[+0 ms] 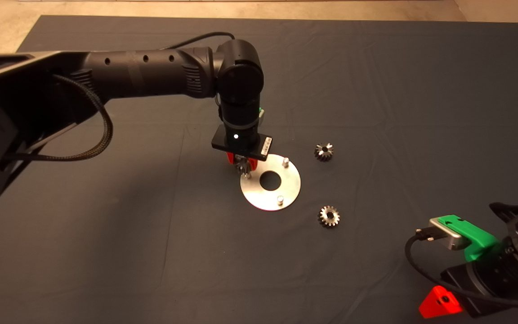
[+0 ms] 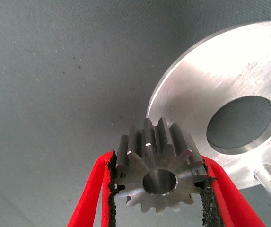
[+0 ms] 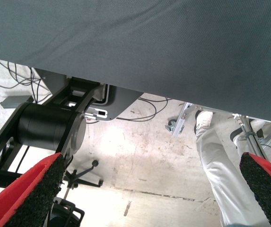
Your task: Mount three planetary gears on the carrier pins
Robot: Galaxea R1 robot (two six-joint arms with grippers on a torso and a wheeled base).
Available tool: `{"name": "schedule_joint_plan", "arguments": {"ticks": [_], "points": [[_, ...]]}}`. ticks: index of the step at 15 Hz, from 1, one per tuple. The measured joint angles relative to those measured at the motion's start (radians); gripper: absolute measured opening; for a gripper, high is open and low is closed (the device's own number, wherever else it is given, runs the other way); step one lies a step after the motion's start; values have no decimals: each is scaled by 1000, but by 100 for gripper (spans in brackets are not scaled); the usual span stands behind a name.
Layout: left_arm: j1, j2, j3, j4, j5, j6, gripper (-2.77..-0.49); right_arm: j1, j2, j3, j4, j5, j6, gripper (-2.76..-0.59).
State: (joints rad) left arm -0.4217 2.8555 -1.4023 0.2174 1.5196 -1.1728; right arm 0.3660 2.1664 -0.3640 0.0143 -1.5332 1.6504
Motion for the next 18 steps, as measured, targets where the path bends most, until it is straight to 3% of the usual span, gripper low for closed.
{"name": "schedule_joint_plan", "arguments": {"ticks": [18], "points": [[0, 9, 30, -9, 0, -34, -239, 0, 0, -2, 0, 0, 0, -61]]}}
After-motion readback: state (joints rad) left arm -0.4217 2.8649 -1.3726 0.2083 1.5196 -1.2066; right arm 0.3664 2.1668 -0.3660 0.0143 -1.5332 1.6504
